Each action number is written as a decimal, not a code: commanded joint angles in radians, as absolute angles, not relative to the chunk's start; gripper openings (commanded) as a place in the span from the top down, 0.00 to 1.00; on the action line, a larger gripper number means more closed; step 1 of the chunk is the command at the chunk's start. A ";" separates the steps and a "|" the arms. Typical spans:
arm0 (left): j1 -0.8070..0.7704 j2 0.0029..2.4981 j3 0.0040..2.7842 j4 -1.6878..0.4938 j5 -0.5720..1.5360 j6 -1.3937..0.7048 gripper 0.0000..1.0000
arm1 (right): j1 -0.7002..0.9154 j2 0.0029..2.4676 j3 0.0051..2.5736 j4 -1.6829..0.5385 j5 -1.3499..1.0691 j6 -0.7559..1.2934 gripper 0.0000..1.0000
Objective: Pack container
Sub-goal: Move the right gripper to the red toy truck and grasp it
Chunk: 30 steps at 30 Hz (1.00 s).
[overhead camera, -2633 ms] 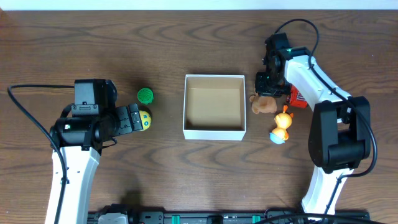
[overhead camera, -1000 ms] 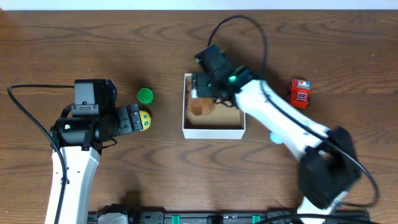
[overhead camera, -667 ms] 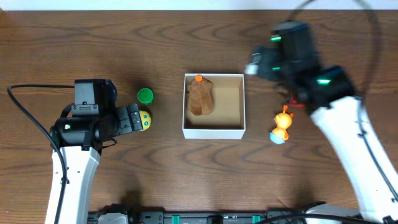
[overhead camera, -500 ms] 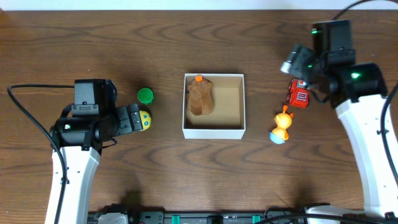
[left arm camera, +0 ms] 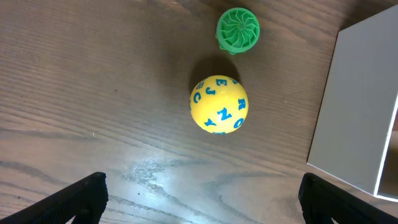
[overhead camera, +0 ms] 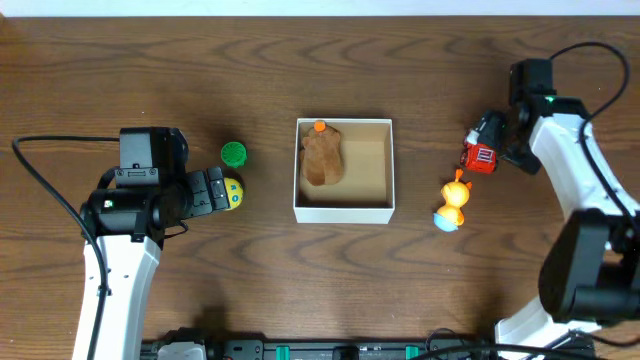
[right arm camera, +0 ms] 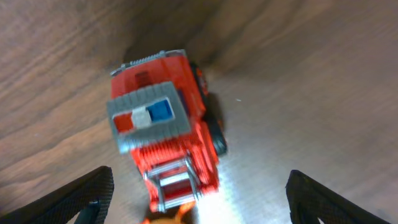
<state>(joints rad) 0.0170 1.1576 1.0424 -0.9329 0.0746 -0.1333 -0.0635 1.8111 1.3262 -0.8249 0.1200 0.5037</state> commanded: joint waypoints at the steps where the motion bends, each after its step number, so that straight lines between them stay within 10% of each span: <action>1: 0.021 1.156 1.058 -0.935 0.063 -0.125 0.02 | -0.060 1.847 1.330 -0.808 0.100 0.462 0.08; 30: 0.021 1.156 1.058 -0.935 0.063 -0.125 0.02 | -0.026 1.883 1.332 -0.748 0.092 0.342 0.38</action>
<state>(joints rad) 0.0170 1.1576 1.0424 -0.9329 0.0746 -0.1333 -0.0521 1.9877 1.3262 -0.7429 0.0879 0.3897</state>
